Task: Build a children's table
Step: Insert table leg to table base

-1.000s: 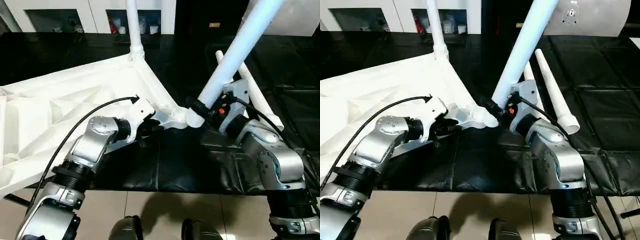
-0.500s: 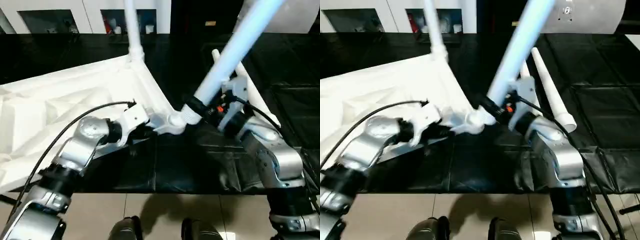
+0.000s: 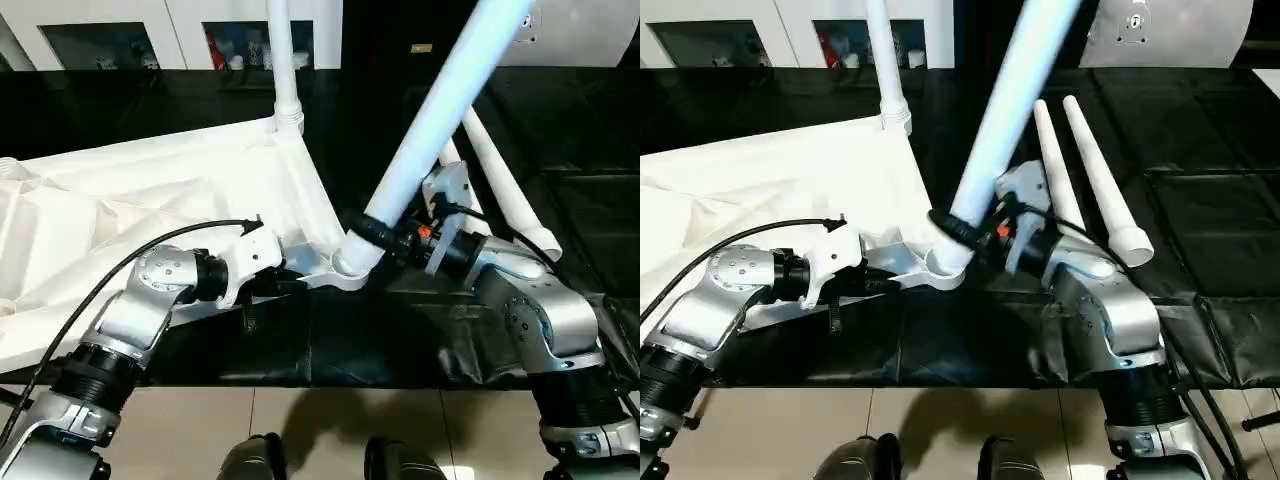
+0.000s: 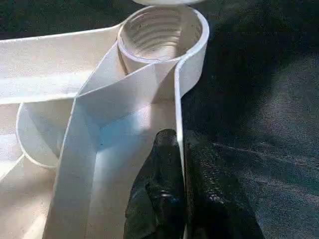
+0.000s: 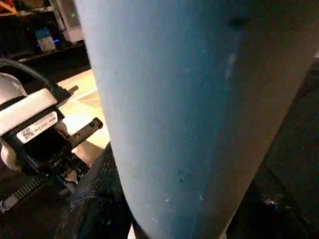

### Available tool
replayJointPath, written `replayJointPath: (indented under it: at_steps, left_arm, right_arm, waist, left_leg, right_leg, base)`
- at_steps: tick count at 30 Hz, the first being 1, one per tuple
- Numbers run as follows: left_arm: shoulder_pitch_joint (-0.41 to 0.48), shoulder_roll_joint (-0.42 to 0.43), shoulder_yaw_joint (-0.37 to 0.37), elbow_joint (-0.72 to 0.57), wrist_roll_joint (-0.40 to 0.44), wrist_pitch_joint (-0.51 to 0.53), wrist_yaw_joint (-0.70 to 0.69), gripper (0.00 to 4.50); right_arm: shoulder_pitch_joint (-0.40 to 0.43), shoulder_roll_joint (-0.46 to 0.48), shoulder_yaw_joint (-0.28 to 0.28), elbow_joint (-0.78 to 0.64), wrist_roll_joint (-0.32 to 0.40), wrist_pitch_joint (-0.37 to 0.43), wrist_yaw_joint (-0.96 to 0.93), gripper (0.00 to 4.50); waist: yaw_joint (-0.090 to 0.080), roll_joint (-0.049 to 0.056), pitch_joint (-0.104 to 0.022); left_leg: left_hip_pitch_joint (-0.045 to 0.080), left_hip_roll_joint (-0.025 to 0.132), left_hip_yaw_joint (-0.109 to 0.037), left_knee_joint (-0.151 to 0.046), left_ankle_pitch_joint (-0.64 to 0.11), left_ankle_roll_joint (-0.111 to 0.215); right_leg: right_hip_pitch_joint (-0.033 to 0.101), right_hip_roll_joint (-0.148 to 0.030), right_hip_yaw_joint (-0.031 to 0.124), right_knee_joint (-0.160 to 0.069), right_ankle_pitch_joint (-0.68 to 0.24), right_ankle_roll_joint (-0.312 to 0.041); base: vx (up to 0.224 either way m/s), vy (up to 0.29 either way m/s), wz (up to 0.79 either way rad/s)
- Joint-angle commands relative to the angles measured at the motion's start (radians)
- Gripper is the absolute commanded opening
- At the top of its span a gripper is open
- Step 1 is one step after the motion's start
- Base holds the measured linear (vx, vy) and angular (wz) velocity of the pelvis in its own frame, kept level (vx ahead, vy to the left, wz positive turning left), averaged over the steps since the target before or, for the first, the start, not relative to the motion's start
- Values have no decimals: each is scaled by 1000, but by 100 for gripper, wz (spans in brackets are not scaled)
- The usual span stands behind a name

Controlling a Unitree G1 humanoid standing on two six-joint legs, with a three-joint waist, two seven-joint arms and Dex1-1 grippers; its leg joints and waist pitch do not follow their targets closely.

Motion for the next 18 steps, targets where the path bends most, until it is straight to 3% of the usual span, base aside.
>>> replayJointPath:
  at_steps: [1,5,6,18]
  left_arm:
    - [12,-18,26,15,-32,-16,14,0]
    - [12,-17,20,12,-35,-13,8,0]
    - [11,-18,19,14,-34,-15,9,0]
    - [10,-22,10,3,-49,-19,-33,0]
  right_arm:
    - [-7,-13,10,-5,-15,-6,4,191]
    - [-9,-16,11,-9,-16,-2,5,191]
    - [-10,-17,11,-11,-16,1,5,191]
    - [-17,-34,44,8,-19,31,43,191]
  waist:
    - [4,-11,-81]
    - [4,-9,-84]
    - [5,-2,-84]
    - [4,-11,-83]
  left_leg:
    - [27,62,-27,-72,-228,36]
    - [28,62,-27,-72,-229,34]
    - [28,63,-28,-72,-226,35]
    - [26,63,-28,-72,-226,44]
  right_leg:
    - [45,-94,59,-86,-358,-189]
    - [46,-92,60,-84,-344,-189]
    - [45,-92,60,-82,-333,-194]
    - [46,-93,59,-84,-345,-191]
  base:
    - [0,0,0]
    - [0,0,0]
    - [0,0,0]
    - [0,0,0]
